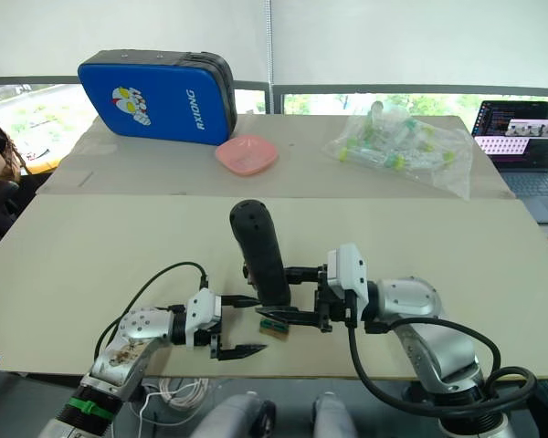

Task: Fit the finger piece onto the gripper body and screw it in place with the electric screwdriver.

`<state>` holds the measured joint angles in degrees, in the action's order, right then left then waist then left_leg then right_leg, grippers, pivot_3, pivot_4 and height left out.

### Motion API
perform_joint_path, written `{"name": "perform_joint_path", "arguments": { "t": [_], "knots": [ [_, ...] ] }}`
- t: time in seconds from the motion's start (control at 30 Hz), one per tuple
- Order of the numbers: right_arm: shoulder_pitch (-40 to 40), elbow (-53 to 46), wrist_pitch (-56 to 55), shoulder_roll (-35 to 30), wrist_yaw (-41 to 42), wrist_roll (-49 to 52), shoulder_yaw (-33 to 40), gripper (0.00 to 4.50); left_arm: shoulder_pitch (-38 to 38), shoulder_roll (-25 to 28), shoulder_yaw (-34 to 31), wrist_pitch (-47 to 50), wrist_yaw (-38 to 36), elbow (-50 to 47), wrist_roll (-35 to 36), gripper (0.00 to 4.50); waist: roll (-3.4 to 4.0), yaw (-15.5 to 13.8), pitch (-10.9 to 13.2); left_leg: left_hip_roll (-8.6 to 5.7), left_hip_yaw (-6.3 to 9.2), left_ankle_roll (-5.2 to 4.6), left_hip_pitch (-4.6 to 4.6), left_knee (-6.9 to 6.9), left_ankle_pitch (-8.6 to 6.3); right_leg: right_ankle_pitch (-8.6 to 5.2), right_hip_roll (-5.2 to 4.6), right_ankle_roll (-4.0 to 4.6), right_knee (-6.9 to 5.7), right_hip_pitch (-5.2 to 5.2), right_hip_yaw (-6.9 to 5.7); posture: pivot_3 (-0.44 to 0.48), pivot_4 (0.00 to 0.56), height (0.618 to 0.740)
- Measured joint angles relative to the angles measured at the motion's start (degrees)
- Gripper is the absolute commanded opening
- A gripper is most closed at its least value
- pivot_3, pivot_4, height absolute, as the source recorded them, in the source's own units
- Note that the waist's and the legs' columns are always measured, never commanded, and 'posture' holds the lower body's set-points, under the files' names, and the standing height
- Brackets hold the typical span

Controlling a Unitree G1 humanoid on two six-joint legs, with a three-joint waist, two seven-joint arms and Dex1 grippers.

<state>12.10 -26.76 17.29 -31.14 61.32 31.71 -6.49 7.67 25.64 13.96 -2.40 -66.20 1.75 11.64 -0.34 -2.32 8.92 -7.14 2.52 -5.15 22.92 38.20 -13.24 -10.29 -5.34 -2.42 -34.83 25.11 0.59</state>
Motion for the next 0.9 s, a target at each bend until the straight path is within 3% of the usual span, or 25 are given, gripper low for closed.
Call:
{"name": "perform_joint_path", "arguments": {
  "t": [0.9],
  "knots": [
    [0.03, 0.0, 0.05, -0.18, -0.32, 0.0, 0.0, 1.96, 0.04, -0.01, 0.0, -0.18, -0.01, 0.17, 0.01, 4.5, 0.0, 0.0, 0.0, 0.0, 0.0, 0.0, 0.0, 0.0, 0.0, 0.0, 0.0, 0.0, 0.0, 0.0, 0.0, 0.0, 0.15, 0.74]
  ]
}}
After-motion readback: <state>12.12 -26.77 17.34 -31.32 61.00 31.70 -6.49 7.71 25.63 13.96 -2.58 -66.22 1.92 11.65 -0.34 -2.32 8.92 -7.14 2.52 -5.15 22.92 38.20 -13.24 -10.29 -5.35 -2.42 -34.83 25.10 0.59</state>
